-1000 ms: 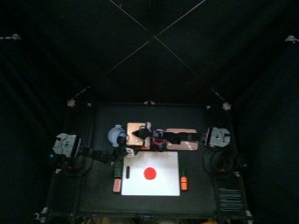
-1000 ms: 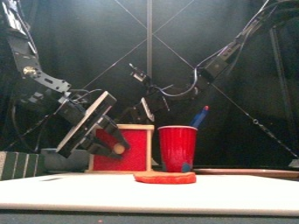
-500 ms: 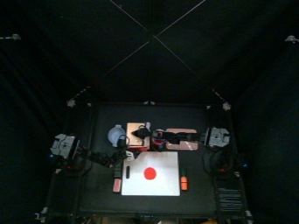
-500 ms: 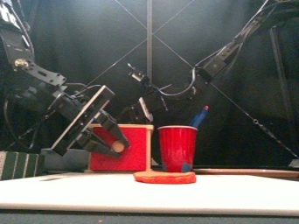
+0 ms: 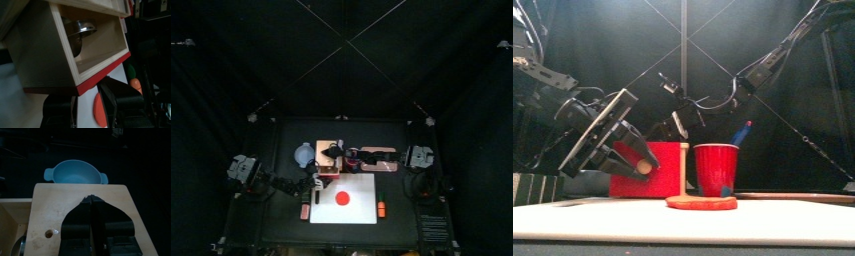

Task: Get the cutter from the drawer then cut the dough then place the extra dough in the bowl
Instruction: Open the drawer

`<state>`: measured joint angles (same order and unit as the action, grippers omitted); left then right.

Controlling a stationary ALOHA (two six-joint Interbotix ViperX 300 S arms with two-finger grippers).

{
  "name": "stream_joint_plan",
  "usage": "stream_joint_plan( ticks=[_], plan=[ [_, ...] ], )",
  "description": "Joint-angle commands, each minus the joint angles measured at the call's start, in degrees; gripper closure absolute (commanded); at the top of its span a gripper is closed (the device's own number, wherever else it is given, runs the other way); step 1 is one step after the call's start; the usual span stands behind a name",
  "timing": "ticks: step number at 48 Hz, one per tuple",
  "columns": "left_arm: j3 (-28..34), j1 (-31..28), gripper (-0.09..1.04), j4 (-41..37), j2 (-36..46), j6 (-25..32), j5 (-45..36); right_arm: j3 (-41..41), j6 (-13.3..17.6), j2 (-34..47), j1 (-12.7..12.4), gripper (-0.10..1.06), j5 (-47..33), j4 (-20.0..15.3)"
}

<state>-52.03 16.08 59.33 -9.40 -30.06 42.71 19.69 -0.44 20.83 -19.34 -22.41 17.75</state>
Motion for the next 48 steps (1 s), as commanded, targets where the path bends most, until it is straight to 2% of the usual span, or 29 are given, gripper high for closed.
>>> stream_joint_plan(
  ticks=[1, 48],
  plan=[
    [0.5, 1.0, 0.32, -0.2, 1.3, 0.4, -1.0, -0.2, 0.1, -0.7, -0.5, 1.04, 1.1, 0.0],
    [0.4, 2.6, 0.30, -0.4, 1.4, 0.6, -2.4, -0.3, 0.1, -0.7, -0.8, 1.04, 1.1, 0.0]
  ],
)
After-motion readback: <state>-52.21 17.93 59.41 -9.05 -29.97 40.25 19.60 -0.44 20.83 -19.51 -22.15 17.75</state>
